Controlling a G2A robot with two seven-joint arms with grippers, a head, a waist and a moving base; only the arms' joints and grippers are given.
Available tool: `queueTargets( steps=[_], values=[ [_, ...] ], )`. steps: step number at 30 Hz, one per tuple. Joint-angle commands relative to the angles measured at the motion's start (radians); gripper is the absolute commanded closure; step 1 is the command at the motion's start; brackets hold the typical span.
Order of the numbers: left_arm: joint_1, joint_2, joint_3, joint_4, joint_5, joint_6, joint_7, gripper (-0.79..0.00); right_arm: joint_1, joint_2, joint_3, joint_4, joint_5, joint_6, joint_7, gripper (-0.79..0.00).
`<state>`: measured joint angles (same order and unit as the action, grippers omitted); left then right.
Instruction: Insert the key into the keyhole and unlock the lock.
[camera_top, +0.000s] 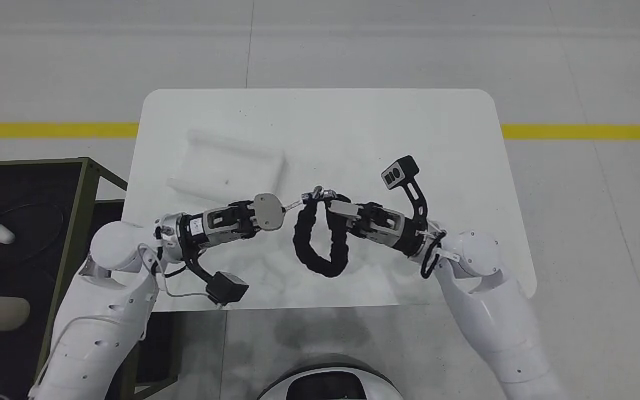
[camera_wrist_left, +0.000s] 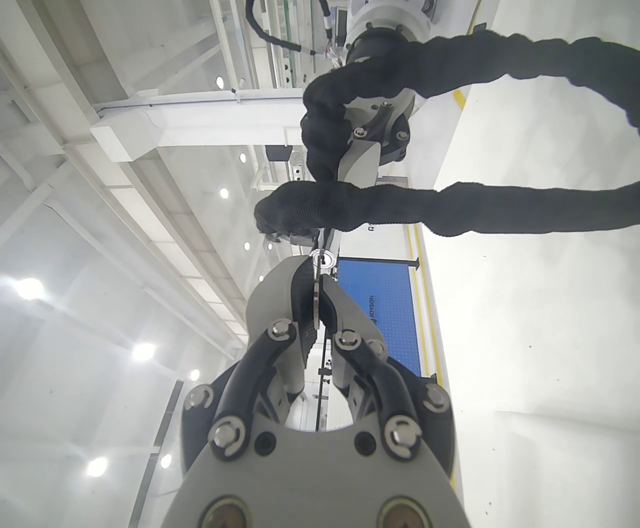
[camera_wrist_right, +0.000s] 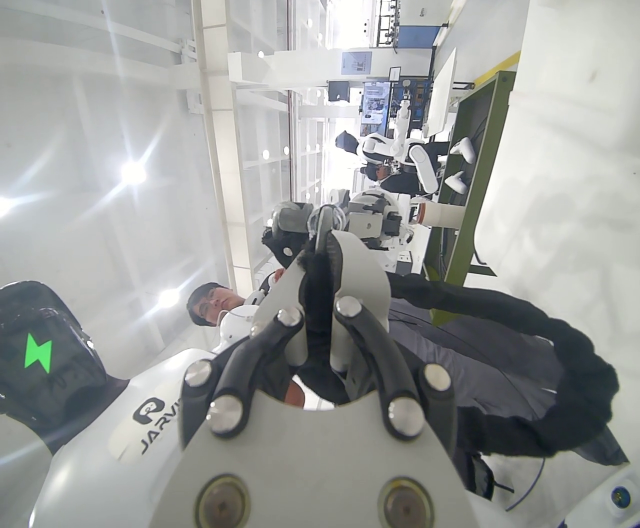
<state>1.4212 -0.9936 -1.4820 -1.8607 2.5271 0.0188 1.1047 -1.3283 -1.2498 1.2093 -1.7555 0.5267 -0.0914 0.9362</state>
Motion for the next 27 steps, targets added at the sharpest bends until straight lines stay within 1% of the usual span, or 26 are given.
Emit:
queueTargets(
  steps=[1, 13, 19, 27],
  values=[
    [0.002, 0.002, 0.000, -0.001, 0.001, -0.001, 0.008, 0.000, 0.006, 0.001, -0.001, 0.004, -0.001, 0.003, 0.016, 0.000],
    [-0.001, 0.009, -0.003, 0.006, -0.007, -0.009, 0.016, 0.000, 0.024, 0.005, -0.012, 0.016, 0.006, 0.000, 0.052, 0.000],
    [0.003, 0.012, -0.015, 0.006, -0.024, -0.006, 0.006, 0.000, 0.025, 0.006, 0.000, 0.031, 0.051, 0.001, 0.047, 0.000],
    [0.007, 0.012, -0.019, 0.006, -0.028, -0.004, -0.004, 0.000, 0.021, 0.006, 0.002, 0.030, 0.056, -0.004, 0.039, 0.000]
  ],
)
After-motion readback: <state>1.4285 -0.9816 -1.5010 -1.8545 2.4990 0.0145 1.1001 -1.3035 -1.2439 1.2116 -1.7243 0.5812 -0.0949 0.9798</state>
